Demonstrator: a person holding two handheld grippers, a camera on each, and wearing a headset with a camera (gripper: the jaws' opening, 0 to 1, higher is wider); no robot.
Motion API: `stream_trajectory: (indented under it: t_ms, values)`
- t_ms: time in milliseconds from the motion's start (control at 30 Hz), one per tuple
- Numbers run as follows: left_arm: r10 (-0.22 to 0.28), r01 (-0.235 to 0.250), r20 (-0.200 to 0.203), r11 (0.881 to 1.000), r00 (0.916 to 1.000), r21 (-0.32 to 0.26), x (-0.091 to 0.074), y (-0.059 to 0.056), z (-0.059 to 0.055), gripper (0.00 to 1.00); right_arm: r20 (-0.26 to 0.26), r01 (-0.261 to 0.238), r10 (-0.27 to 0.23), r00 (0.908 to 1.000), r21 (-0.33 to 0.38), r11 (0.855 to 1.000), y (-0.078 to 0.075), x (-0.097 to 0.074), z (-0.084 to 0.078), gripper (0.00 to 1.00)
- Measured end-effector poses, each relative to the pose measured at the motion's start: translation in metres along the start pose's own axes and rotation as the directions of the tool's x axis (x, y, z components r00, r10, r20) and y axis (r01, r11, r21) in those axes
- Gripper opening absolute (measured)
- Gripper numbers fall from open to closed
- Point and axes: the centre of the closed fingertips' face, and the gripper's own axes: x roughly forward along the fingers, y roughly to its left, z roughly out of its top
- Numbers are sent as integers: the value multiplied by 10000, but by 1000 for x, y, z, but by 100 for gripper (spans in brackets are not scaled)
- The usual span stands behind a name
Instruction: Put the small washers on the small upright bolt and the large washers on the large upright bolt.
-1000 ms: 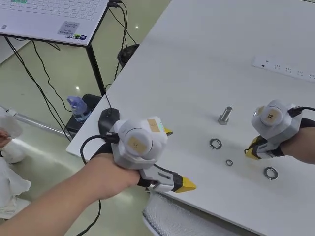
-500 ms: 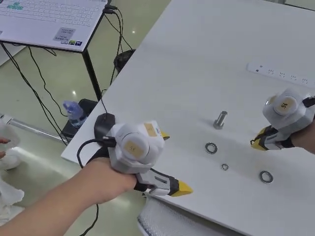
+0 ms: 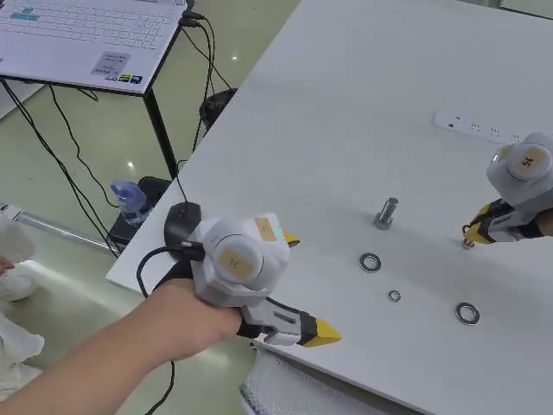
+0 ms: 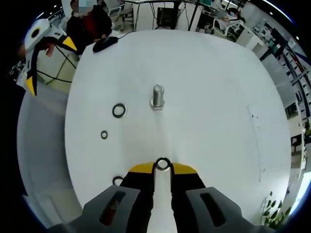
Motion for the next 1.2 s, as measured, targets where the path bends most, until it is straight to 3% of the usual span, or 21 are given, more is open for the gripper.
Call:
stream_trajectory:
  t_ms: [567,833,1200]
  values:
    - [104,-104,-36,9999,9999,70,13,7,2,91,-499,242,-237,9985,103,9997,-31,6,-23,12]
    - [0,1,-72,10000,10000,53,17,9,3,95,-584,38,-22,9983,285,9996,-35,15,-27,12]
    - [-43,42,-182,10000,9998,-37,19,9,-1,92,-603,-129,150,9981,363,9993,-33,20,-27,12]
